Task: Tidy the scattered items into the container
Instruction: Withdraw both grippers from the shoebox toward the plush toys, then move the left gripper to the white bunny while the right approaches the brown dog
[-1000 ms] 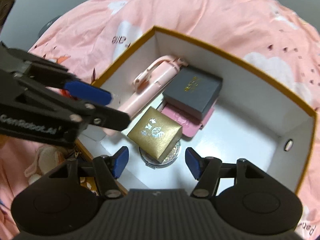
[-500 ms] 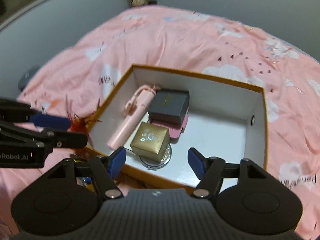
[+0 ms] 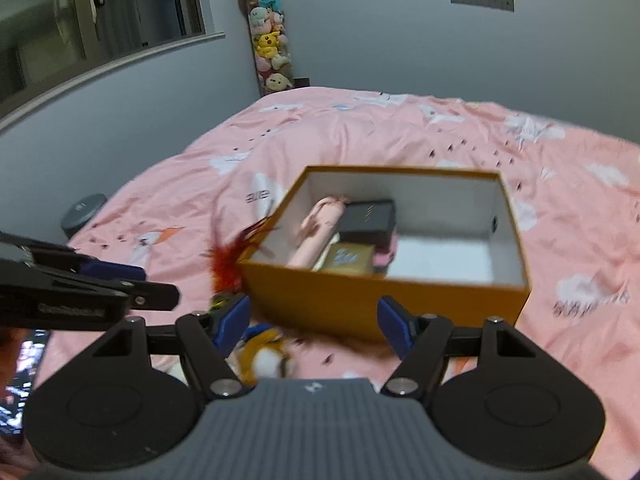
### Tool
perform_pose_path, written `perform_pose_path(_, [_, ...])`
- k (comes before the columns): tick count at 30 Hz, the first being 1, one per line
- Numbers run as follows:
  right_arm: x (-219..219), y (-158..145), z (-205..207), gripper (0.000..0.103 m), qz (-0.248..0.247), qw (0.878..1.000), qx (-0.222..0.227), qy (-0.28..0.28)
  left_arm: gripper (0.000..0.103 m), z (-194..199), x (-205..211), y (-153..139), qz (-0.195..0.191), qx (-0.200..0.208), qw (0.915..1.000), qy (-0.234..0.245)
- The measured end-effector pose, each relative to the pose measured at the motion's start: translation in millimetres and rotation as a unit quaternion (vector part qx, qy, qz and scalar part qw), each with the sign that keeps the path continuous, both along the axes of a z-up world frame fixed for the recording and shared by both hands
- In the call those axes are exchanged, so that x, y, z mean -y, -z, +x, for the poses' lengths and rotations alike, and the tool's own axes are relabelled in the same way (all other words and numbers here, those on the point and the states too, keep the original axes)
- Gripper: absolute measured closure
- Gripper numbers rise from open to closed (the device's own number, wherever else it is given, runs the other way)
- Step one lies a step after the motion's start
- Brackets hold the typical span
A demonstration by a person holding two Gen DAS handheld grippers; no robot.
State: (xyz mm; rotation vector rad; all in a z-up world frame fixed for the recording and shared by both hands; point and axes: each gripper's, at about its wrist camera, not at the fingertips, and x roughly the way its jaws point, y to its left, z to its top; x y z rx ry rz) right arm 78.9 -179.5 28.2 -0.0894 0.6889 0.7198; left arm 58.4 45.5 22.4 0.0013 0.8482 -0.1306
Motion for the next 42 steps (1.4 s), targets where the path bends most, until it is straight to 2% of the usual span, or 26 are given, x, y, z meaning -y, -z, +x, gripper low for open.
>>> perform_pose_path(5, [6,14,-16,0.035,0.028,0.999,-0.028,0.022,0.053,-29,-2,16,0.0,0.01,0.9999,-0.01])
perform_pose_path(8, [5,26,-25,0.037,0.03,0.999,-0.041,0.02,0.047,-37,-9,31,-0.031,-0.017,0.9992,-0.019])
perform_pose_path(11, [0,39,-31,0.039,0.022,0.998,-0.056,0.003,0.047,-40,-7,44,-0.026,-0.044,0.9985,-0.021])
perform_pose_path(15, [-6,38,-40,0.035,-0.002,1.0,-0.014,0.008,0.032,-42,-10,46,-0.04,-0.049,0.9978,-0.02])
perform_pose_path(19, [-1,27,-46,0.035,0.03,1.0,0.007,-0.007,0.032,-46,-12,44,-0.035,-0.034,0.9984,-0.029])
perform_pose_path(20, [-1,26,-47,0.033,0.028,1.0,0.013,-0.005,0.032,-46,-12,44,-0.036,-0.033,0.9984,-0.029])
perform_pose_path(21, [-2,25,-49,0.023,0.02,0.999,0.024,0.002,0.032,-45,-13,43,-0.039,-0.033,0.9983,-0.03])
perform_pose_path(23, [-6,25,-51,0.02,0.004,0.999,0.039,0.01,0.032,-44,-14,43,-0.037,-0.029,0.9983,-0.035])
perform_pose_path(28, [-11,32,-47,0.02,-0.007,1.0,0.02,0.009,0.032,-41,-16,47,-0.03,-0.028,0.9984,-0.039])
perform_pose_path(34, [-18,46,-39,0.018,-0.018,1.0,-0.011,0.003,0.036,-37,-23,55,-0.06,-0.04,0.9968,-0.034])
perform_pose_path(36, [-20,49,-37,0.014,-0.024,1.0,-0.006,0.008,0.037,-36,-24,57,-0.061,-0.043,0.9966,-0.034])
perform_pose_path(42, [-23,50,-38,0.014,-0.009,1.0,0.013,-0.005,0.037,-32,-24,63,-0.053,-0.053,0.9963,-0.043])
